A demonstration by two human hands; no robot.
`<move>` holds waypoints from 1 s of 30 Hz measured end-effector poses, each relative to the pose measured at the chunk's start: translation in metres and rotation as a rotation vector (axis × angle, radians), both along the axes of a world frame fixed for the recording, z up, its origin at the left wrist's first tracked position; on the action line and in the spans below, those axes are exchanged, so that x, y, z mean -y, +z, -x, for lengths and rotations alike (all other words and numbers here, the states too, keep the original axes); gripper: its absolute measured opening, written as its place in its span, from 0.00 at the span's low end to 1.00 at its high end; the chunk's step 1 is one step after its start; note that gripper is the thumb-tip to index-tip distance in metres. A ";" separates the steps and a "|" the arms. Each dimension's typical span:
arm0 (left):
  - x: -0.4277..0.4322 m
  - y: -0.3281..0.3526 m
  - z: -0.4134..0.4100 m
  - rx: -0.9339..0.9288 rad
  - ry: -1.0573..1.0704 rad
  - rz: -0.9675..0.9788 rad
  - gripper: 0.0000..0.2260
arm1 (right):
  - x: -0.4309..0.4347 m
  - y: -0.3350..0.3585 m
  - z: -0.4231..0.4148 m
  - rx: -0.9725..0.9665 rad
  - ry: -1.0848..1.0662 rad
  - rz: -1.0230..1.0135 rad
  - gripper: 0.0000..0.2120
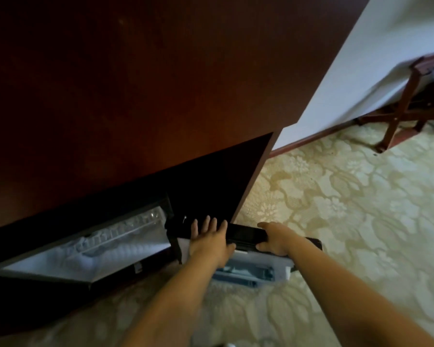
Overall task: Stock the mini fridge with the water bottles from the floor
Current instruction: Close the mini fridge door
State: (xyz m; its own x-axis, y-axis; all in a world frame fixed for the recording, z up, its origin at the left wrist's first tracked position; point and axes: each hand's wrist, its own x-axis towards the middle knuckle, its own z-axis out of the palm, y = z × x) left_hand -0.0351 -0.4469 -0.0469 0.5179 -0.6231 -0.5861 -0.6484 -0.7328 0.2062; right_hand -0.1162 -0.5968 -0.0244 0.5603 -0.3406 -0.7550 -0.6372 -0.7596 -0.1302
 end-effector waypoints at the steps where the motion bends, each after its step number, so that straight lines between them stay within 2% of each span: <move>1: 0.000 -0.002 0.006 0.036 0.022 0.004 0.30 | 0.000 -0.003 0.004 0.019 0.017 0.030 0.29; 7: -0.025 -0.022 0.035 0.171 -0.015 0.013 0.34 | -0.012 -0.015 0.014 0.068 0.120 0.196 0.20; 13: -0.055 -0.026 0.043 0.136 -0.057 -0.021 0.37 | -0.045 -0.027 0.032 0.019 0.087 0.184 0.23; 20: -0.109 -0.026 0.056 0.016 0.022 0.032 0.30 | -0.119 -0.025 0.048 -0.014 0.042 0.184 0.25; 27: -0.209 -0.033 0.075 -0.076 0.288 0.130 0.27 | -0.197 -0.029 0.036 -0.060 -0.078 0.064 0.29; 30: -0.254 -0.031 0.083 -0.223 0.523 0.144 0.27 | -0.226 -0.040 0.021 -0.058 -0.202 -0.099 0.28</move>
